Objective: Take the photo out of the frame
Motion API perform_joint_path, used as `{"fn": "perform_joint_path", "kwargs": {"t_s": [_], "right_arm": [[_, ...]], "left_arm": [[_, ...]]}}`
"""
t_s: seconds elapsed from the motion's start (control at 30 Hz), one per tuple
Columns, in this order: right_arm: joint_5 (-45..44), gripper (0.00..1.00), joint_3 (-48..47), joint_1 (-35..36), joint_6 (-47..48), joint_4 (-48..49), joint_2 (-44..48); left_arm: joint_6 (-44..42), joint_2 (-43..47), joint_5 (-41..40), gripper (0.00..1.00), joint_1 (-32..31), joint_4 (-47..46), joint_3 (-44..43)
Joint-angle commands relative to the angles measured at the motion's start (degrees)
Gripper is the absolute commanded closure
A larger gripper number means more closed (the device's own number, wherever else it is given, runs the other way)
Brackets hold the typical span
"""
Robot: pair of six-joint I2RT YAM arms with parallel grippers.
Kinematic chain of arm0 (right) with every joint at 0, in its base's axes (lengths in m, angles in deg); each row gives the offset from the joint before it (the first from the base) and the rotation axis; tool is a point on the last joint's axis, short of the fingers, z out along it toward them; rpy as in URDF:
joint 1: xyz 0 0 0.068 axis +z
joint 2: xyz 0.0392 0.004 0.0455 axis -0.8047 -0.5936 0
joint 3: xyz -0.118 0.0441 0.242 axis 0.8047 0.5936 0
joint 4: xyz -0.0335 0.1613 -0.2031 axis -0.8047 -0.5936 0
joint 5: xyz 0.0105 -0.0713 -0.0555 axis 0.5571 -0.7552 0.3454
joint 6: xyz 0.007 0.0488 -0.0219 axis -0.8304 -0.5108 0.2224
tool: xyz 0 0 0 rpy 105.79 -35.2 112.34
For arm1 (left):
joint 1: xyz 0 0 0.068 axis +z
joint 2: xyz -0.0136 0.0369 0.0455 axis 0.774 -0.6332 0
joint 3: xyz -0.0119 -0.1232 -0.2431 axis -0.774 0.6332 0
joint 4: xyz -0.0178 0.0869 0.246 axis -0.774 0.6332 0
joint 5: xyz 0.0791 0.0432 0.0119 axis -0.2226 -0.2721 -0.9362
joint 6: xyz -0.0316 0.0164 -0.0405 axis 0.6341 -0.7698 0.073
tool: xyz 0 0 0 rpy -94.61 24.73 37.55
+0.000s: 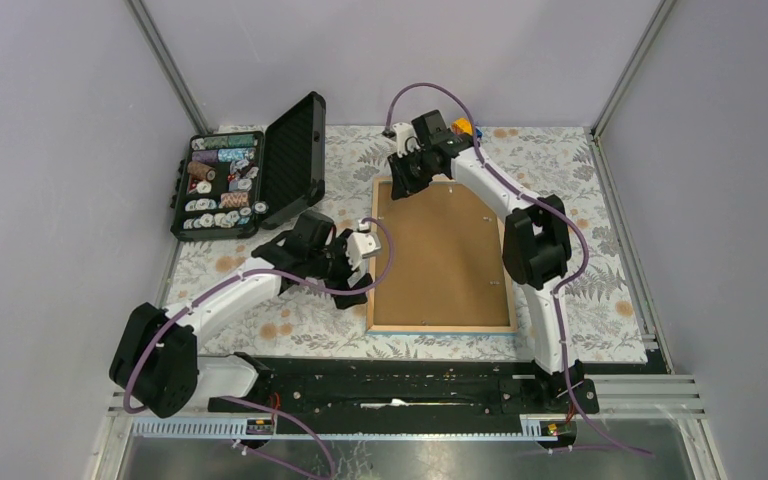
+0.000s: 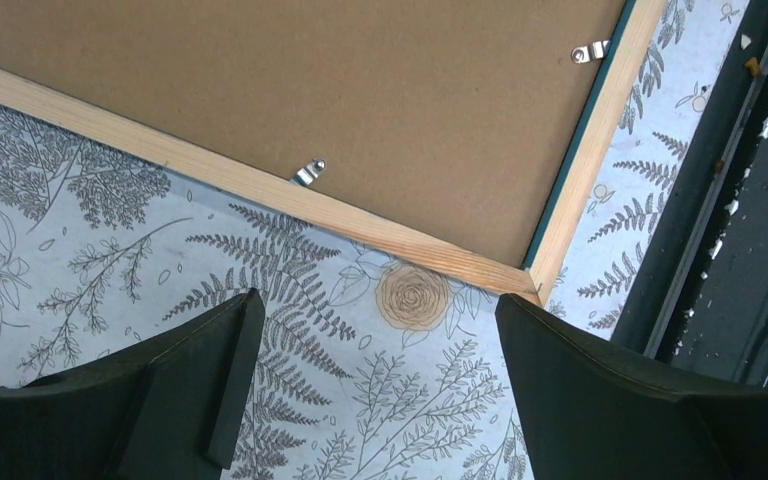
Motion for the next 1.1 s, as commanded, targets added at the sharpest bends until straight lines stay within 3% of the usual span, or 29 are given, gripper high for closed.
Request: {"fn": "perform_joint_path", "kwargs": {"t_s": [0.0, 0.33, 1.07], "right_arm": [[-1.6, 1.0, -1.9, 1.1, -1.0, 1.0, -0.1], [-2.4, 1.0, -3.2, 1.4, -2.4, 2.2, -2.3], [-3.4, 1.0, -3.6, 3.3, -2.1, 2.3, -4.4]], "left_arm": [[-0.4, -0.4, 3.4, 0.08, -0.2, -4.4, 0.4], [0.0, -3.1, -0.2, 0.09, -3.2, -7.4, 1.5], [-0.6, -6.1, -5.2, 0.09, -3.6, -9.9, 2.5]]}}
